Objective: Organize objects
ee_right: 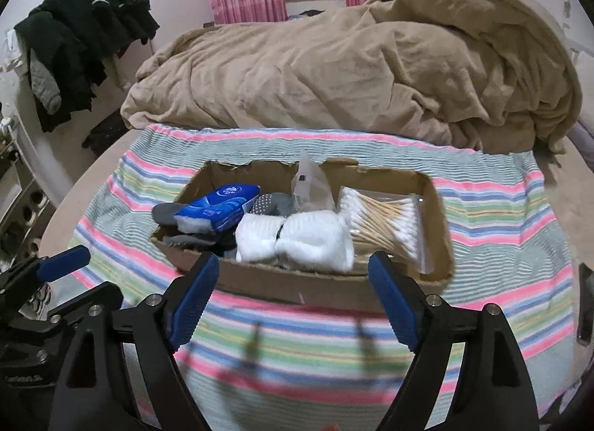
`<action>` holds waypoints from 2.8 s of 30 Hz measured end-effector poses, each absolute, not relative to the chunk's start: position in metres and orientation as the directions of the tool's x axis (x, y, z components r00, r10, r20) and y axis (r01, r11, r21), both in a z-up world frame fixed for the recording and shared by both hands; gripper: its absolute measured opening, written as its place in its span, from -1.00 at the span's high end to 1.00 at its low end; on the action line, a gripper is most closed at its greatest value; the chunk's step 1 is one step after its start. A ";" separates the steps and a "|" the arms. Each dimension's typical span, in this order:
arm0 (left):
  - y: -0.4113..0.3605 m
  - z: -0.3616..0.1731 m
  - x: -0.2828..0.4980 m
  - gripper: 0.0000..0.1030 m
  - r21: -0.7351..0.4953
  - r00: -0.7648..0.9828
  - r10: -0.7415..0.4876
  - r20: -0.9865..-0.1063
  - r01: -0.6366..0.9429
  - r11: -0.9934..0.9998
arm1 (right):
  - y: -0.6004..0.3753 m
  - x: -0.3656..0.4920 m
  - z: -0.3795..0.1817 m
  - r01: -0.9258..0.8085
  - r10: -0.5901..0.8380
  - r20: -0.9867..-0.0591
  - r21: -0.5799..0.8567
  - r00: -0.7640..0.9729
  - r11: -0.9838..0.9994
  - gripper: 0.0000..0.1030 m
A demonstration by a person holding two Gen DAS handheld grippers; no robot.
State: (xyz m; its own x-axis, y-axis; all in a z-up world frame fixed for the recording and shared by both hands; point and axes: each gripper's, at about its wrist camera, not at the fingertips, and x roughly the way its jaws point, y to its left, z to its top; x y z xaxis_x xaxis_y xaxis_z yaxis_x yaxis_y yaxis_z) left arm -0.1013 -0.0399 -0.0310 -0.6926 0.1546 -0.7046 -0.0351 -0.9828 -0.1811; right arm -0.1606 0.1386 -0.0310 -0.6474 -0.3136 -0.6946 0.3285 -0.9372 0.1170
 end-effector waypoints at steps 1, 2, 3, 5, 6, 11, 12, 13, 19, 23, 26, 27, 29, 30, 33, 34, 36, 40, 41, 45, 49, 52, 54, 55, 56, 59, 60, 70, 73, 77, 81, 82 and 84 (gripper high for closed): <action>-0.037 -0.029 -0.097 -0.60 -0.178 -0.694 0.151 -0.704 -0.033 -0.983 | 0.142 -0.156 -0.028 0.327 -0.314 -0.691 0.118 -0.651 -0.938 -0.65; -0.035 -0.028 -0.094 -0.60 -0.176 -0.697 0.147 -0.702 -0.031 -0.984 | 0.145 -0.151 -0.025 0.327 -0.315 -0.688 0.119 -0.653 -0.937 -0.65; -0.032 -0.026 -0.089 -0.60 -0.171 -0.701 0.143 -0.698 -0.031 -0.985 | 0.148 -0.146 -0.023 0.327 -0.317 -0.685 0.120 -0.656 -0.937 -0.65; -0.029 -0.024 -0.081 -0.60 -0.170 -0.708 0.135 -0.693 -0.021 -0.985 | 0.154 -0.135 -0.019 0.326 -0.318 -0.680 0.123 -0.660 -0.937 -0.65; -0.027 -0.024 -0.076 -0.60 -0.177 -0.711 0.133 -0.691 -0.013 -0.984 | 0.157 -0.130 -0.019 0.326 -0.323 -0.681 0.130 -0.658 -0.936 -0.65; -0.015 -0.026 -0.053 -0.60 -0.189 -0.716 0.137 -0.685 -0.007 -0.982 | 0.173 -0.100 -0.017 0.322 -0.338 -0.680 0.156 -0.651 -0.934 -0.65; -0.013 -0.028 -0.049 -0.60 -0.189 -0.714 0.137 -0.686 -0.007 -0.982 | 0.176 -0.095 -0.016 0.324 -0.337 -0.679 0.152 -0.652 -0.934 -0.65; -0.011 -0.029 -0.046 -0.60 -0.184 -0.713 0.132 -0.688 -0.005 -0.983 | 0.179 -0.088 -0.016 0.325 -0.336 -0.678 0.149 -0.654 -0.934 -0.65; -0.004 -0.036 -0.030 -0.60 -0.155 -0.702 0.098 -0.706 0.017 -0.988 | 0.192 -0.062 -0.019 0.318 -0.322 -0.670 0.134 -0.669 -0.939 -0.65; 0.005 -0.036 -0.020 -0.89 -0.132 -0.715 0.089 -0.693 0.005 -0.991 | 0.197 -0.051 -0.024 0.318 -0.321 -0.669 0.132 -0.670 -0.939 -0.65; 0.010 -0.036 -0.016 -0.91 -0.126 -0.723 0.090 -0.685 -0.005 -0.992 | 0.201 -0.048 -0.029 0.313 -0.320 -0.670 0.136 -0.670 -0.940 -0.65; 0.012 -0.037 -0.015 -0.91 -0.126 -0.723 0.092 -0.685 -0.007 -0.992 | 0.202 -0.047 -0.031 0.311 -0.318 -0.669 0.135 -0.672 -0.941 -0.65; 0.013 -0.037 -0.013 -0.91 -0.126 -0.722 0.094 -0.686 -0.010 -0.992 | 0.203 -0.046 -0.032 0.307 -0.316 -0.668 0.136 -0.674 -0.942 -0.65; 0.014 -0.037 -0.013 -0.91 -0.125 -0.721 0.095 -0.687 -0.012 -0.992 | 0.204 -0.046 -0.032 0.305 -0.315 -0.668 0.137 -0.674 -0.943 -0.65; 0.013 -0.034 -0.011 -0.91 -0.123 -0.724 0.096 -0.683 -0.015 -0.992 | 0.206 -0.044 -0.033 0.298 -0.312 -0.668 0.141 -0.675 -0.944 -0.65; 0.012 -0.033 -0.010 -0.92 -0.123 -0.727 0.095 -0.680 -0.015 -0.992 | 0.206 -0.044 -0.031 0.296 -0.311 -0.666 0.140 -0.678 -0.945 -0.65; 0.011 -0.031 -0.010 -0.92 -0.124 -0.730 0.093 -0.677 -0.012 -0.992 | 0.206 -0.043 -0.030 0.294 -0.309 -0.664 0.138 -0.681 -0.946 -0.65; 0.006 -0.027 -0.010 -0.92 -0.126 -0.735 0.089 -0.672 -0.005 -0.992 | 0.207 -0.043 -0.027 0.288 -0.304 -0.657 0.137 -0.690 -0.948 -0.65; 0.005 -0.026 -0.010 -0.92 -0.126 -0.736 0.088 -0.671 -0.004 -0.992 | 0.206 -0.043 -0.026 0.286 -0.302 -0.657 0.136 -0.691 -0.949 -0.65; 0.000 -0.024 -0.010 -0.94 -0.125 -0.742 0.085 -0.665 -0.001 -0.992 | 0.206 -0.043 -0.025 0.280 -0.295 -0.654 0.130 -0.696 -0.951 -0.70; -0.005 -0.024 -0.011 -0.99 -0.131 -0.744 0.078 -0.663 0.012 -0.991 | 0.206 -0.042 -0.023 0.276 -0.290 -0.652 0.128 -0.700 -0.953 -0.74; -0.007 -0.025 -0.011 -0.99 -0.129 -0.744 0.074 -0.664 0.016 -0.992 | 0.206 -0.042 -0.022 0.277 -0.289 -0.650 0.125 -0.703 -0.953 -0.74; -0.009 -0.025 -0.011 -0.99 -0.134 -0.743 0.078 -0.665 0.016 -0.991 | 0.205 -0.042 -0.021 0.276 -0.289 -0.649 0.124 -0.704 -0.953 -0.74; -0.009 -0.025 -0.011 -0.99 -0.135 -0.742 0.078 -0.666 0.016 -0.991 | 0.205 -0.042 -0.021 0.277 -0.289 -0.649 0.124 -0.704 -0.953 -0.74; -0.010 -0.025 -0.011 -0.99 -0.134 -0.742 0.077 -0.666 0.017 -0.991 | 0.205 -0.042 -0.021 0.277 -0.289 -0.649 0.123 -0.704 -0.953 -0.74; -0.011 -0.024 -0.011 -0.99 -0.135 -0.743 0.076 -0.665 0.019 -0.991 | 0.203 -0.042 -0.019 0.280 -0.290 -0.648 0.121 -0.704 -0.952 -0.74; -0.012 -0.024 -0.011 -0.99 -0.131 -0.745 0.073 -0.663 0.019 -0.991 | 0.203 -0.042 -0.019 0.281 -0.290 -0.648 0.121 -0.704 -0.952 -0.74; -0.014 -0.023 -0.009 -0.99 -0.133 -0.749 0.076 -0.658 0.016 -0.991 | 0.199 -0.039 -0.013 0.285 -0.292 -0.642 0.118 -0.709 -0.951 -0.74; -0.014 -0.023 -0.009 -0.99 -0.134 -0.751 0.077 -0.656 0.016 -0.991 | 0.198 -0.038 -0.011 0.287 -0.294 -0.641 0.119 -0.708 -0.950 -0.74; -0.016 -0.021 -0.006 -0.99 -0.132 -0.754 0.072 -0.653 0.019 -0.991 | 0.197 -0.036 -0.010 0.290 -0.296 -0.639 0.117 -0.710 -0.950 -0.74; -0.017 -0.021 -0.005 -0.99 -0.132 -0.754 0.073 -0.652 0.019 -0.991 | 0.196 -0.036 -0.009 0.291 -0.295 -0.637 0.115 -0.712 -0.950 -0.74; -0.017 -0.021 -0.005 -0.99 -0.133 -0.754 0.074 -0.652 0.018 -0.991 | 0.196 -0.036 -0.008 0.292 -0.296 -0.636 0.115 -0.712 -0.950 -0.74; -0.017 -0.021 -0.005 -0.99 -0.136 -0.754 0.074 -0.652 0.020 -0.991 | 0.196 -0.036 -0.009 0.290 -0.295 -0.638 0.115 -0.711 -0.950 -0.74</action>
